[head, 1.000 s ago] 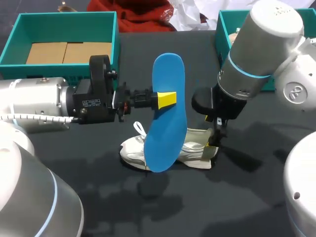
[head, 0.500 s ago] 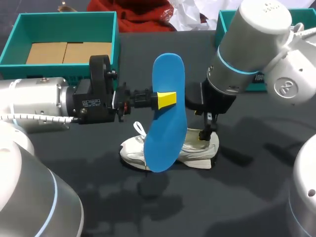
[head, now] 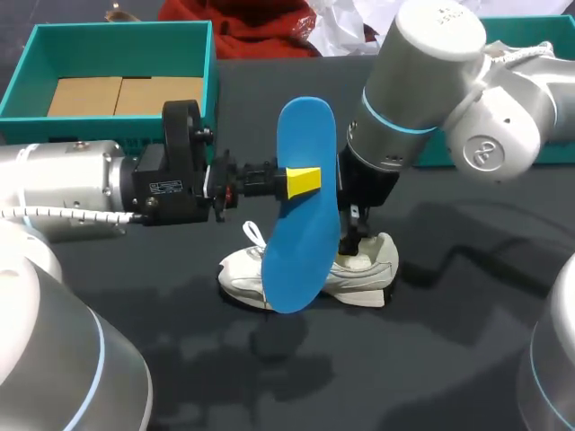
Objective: Take the shoe out of the shoebox, open the shoe tongue, remove and reinsert the insole, then place the shoe into the shoebox
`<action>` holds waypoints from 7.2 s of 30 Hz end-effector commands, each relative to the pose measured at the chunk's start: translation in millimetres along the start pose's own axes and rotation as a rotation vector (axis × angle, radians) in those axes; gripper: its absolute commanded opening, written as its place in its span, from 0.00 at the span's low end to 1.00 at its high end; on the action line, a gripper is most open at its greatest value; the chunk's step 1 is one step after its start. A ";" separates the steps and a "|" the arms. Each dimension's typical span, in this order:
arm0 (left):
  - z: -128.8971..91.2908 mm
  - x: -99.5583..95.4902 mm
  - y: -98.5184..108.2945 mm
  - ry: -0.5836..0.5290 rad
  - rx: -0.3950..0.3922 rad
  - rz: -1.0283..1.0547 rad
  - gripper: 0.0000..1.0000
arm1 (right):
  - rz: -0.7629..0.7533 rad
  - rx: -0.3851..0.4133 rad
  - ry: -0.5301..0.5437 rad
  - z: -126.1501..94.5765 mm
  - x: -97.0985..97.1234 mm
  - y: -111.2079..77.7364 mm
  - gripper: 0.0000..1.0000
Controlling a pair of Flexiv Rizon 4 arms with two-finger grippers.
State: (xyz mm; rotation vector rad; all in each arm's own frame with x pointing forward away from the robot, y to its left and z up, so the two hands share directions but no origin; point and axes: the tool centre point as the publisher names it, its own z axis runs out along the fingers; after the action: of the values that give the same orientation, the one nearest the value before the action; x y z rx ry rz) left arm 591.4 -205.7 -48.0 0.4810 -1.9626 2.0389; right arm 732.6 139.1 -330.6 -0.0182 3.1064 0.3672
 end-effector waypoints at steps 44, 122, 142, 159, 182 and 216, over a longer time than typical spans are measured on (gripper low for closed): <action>3.7 9.8 -2.5 -0.040 0.008 0.001 0.00 | 0.038 0.140 0.054 45.5 -5.6 9.1 0.00; 3.7 9.8 -2.5 -0.040 0.008 0.001 0.00 | 1.265 0.060 0.033 -8.9 35.1 -19.0 0.00; 3.7 9.8 -2.5 -0.040 0.008 0.001 0.00 | 1.304 -0.007 0.115 18.4 34.3 -24.3 0.00; 3.7 9.8 -2.5 -0.040 0.008 0.001 0.00 | 1.330 -0.024 0.181 42.0 38.9 -32.4 0.00; 3.7 9.8 -2.5 -0.040 0.008 0.001 0.00 | 1.404 0.031 0.252 -16.6 50.6 -30.8 1.00; 3.7 9.8 -2.5 -0.040 0.008 0.001 0.00 | 1.360 -0.339 0.716 -81.6 39.6 -54.1 1.00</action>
State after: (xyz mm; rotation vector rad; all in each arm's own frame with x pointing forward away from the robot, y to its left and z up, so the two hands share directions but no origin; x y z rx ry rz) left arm 590.5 -204.9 -47.6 0.4705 -1.9556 2.0387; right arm 696.8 68.2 -261.9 2.4070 2.9528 0.9724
